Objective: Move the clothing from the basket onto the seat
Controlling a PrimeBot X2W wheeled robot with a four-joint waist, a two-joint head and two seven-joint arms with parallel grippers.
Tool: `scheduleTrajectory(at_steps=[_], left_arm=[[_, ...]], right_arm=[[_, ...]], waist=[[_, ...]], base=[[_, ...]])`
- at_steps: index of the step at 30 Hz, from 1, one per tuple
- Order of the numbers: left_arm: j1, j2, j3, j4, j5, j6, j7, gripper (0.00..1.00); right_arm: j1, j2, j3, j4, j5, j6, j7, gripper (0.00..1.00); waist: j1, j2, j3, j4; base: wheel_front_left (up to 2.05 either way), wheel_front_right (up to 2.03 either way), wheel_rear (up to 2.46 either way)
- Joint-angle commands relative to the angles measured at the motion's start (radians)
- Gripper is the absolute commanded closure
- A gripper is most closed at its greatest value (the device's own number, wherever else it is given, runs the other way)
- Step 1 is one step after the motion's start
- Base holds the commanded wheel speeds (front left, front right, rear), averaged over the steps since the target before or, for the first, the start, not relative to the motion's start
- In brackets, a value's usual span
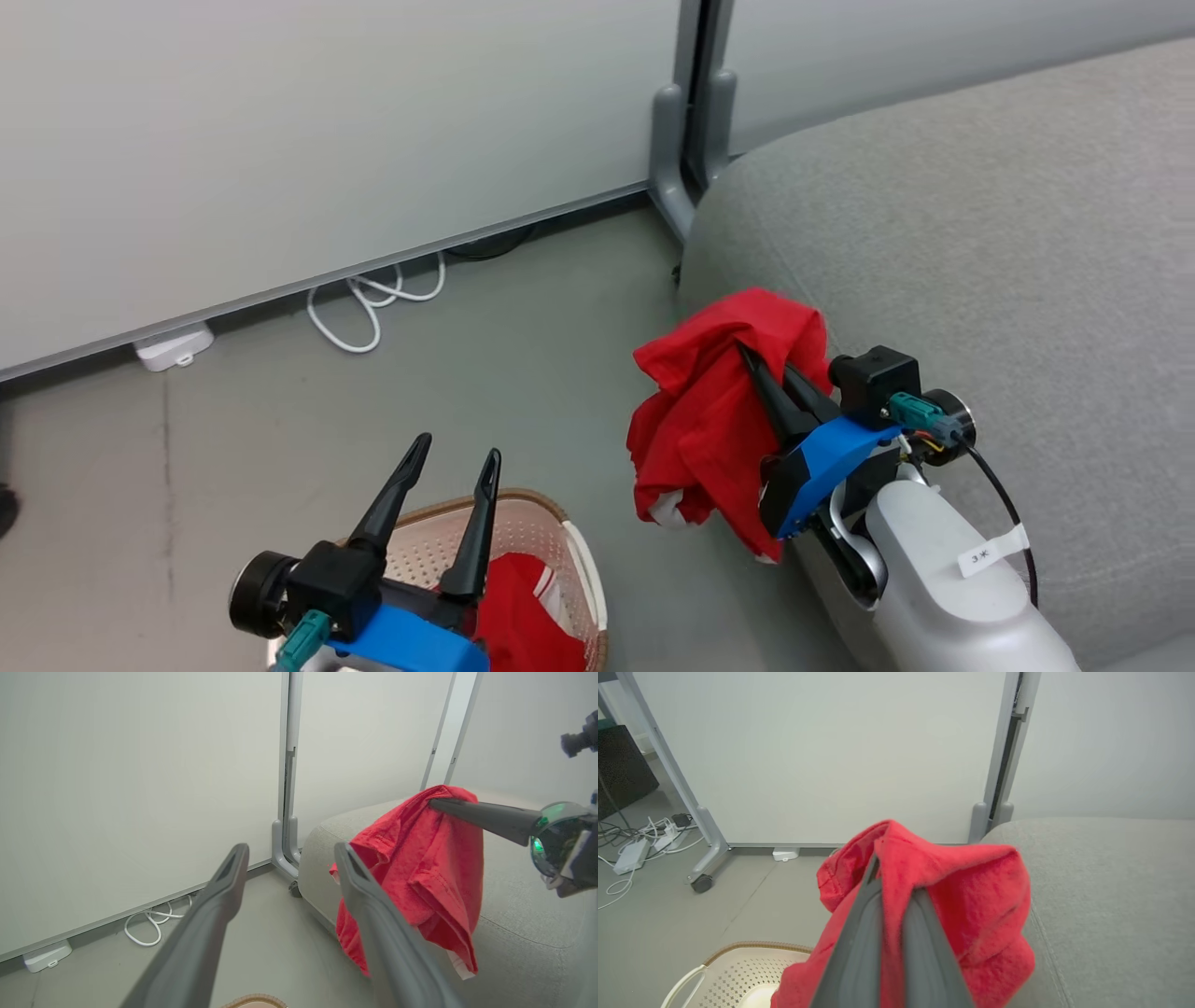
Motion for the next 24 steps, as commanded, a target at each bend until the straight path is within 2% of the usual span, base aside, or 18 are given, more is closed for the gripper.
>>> scheduleTrajectory(at_steps=[1, 9, 15, 24], left_arm=[[-0.017, 0.003, 0.004, 0.0, -0.002, -0.007, -0.005, 0.0], [-0.027, 0.02, -0.001, 0.009, -0.002, -0.007, -0.005, 0.0], [-0.036, 0.028, -0.014, 0.014, 0.0, -0.007, -0.005, 0.0], [-0.081, 0.04, -0.065, 0.035, -0.015, -0.004, -0.005, 0.0]], right_arm=[[0.0, -0.001, -0.003, -0.006, 0.007, 0.0, -0.006, 1.0], [0.01, -0.001, 0.002, -0.022, 0.025, 0.0, -0.006, 1.0], [0.016, -0.001, -0.005, -0.03, 0.02, 0.0, -0.006, 1.0], [0.046, 0.0, -0.065, -0.048, -0.006, 0.0, -0.006, 1.0]], waist=[[0.0, 0.0, 0.02, -0.07], [0.0, 0.0, 0.04, -0.214], [0.0, 0.0, 0.047, -0.292], [0.0, 0.0, 0.062, -0.304]], base=[[0.0, 0.0, 0.0], [0.0, 0.0, 0.0], [0.0, 0.0, 0.0], [0.0, 0.0, 0.0]])
